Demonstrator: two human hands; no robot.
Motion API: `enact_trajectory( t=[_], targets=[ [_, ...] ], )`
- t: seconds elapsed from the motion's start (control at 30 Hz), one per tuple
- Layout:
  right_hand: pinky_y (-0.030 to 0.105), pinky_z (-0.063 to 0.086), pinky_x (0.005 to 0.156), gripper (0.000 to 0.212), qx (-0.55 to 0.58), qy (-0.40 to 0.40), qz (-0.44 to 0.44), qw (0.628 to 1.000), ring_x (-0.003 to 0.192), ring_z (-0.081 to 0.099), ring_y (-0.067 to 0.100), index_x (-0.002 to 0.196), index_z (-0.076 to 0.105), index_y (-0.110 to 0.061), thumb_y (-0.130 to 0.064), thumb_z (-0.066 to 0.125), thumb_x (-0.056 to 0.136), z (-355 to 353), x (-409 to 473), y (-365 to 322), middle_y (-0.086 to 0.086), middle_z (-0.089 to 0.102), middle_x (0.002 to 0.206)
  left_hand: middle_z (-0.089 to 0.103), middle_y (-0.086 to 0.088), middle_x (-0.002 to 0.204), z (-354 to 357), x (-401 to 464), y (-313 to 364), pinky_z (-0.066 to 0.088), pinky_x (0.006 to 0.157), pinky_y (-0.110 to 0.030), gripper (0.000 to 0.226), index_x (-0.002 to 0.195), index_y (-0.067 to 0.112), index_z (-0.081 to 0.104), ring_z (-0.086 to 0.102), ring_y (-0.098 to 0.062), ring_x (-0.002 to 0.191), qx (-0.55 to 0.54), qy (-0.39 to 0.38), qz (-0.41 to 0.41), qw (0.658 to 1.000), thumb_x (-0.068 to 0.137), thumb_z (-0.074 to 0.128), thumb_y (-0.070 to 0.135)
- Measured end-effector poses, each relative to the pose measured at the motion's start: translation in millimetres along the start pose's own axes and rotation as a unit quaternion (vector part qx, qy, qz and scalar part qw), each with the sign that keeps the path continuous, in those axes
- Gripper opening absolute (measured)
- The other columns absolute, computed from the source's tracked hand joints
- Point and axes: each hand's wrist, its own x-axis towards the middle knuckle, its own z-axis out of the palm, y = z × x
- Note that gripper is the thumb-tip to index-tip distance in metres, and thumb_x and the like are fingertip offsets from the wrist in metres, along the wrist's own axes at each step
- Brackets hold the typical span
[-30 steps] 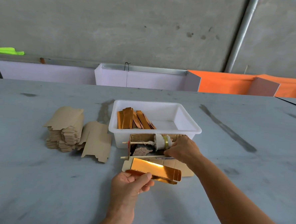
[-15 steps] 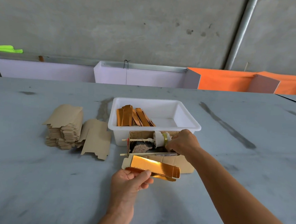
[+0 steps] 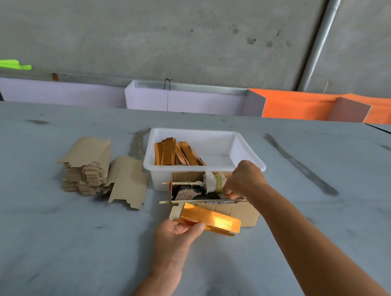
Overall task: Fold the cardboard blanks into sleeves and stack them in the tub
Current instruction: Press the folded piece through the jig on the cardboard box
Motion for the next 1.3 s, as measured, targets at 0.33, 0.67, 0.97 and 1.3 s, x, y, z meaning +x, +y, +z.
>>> enact_trajectory(
  t=[0.33,0.67,0.97,1.3],
  targets=[
    [0.04,0.059,0.075,0.027,0.143,0.019,0.003,0.99,0.079,0.065,0.027,0.072,0.05,-0.013,0.003,0.071,0.071,3.2,-14.5,9.9,0.008,0.058,0.077,0.074,-0.001,0.07,3.5,-4.8,1.3,0.048,0.055,-0.009,0.015,0.082,0.005,0.069,0.07,-0.008,0.065,0.009,-0.01,0.019,1.0,0.072,0.074,-0.006],
    [0.019,0.039,0.039,0.037,0.253,0.004,0.01,0.967,0.062,0.063,0.013,0.094,0.05,-0.017,-0.004,0.077,0.071,1.3,-47.1,33.7,0.005,0.061,0.08,0.074,-0.004,0.073,2.3,0.0,-3.7,0.049,0.057,-0.011,0.017,0.082,0.006,0.069,0.07,-0.01,0.067,0.012,0.0,0.015,1.0,0.072,0.074,-0.006],
    [0.023,0.049,0.046,0.04,0.292,0.004,0.028,0.956,0.067,0.065,0.017,0.1,0.052,-0.014,-0.007,0.079,0.071,6.2,-66.0,50.2,0.006,0.063,0.081,0.074,-0.007,0.074,2.0,1.3,-5.3,0.051,0.061,-0.017,0.016,0.08,0.006,0.07,0.071,-0.015,0.07,0.026,-0.004,0.01,1.0,0.07,0.076,-0.005],
    [0.02,0.043,0.045,0.037,0.299,0.009,0.023,0.954,0.065,0.065,0.016,0.096,0.05,-0.017,-0.011,0.079,0.074,9.7,-71.3,53.5,0.006,0.065,0.079,0.074,-0.007,0.074,1.5,-0.3,-3.8,0.051,0.058,-0.013,0.017,0.084,0.002,0.068,0.07,-0.013,0.067,0.019,-0.003,0.007,1.0,0.07,0.075,-0.006]
  ],
)
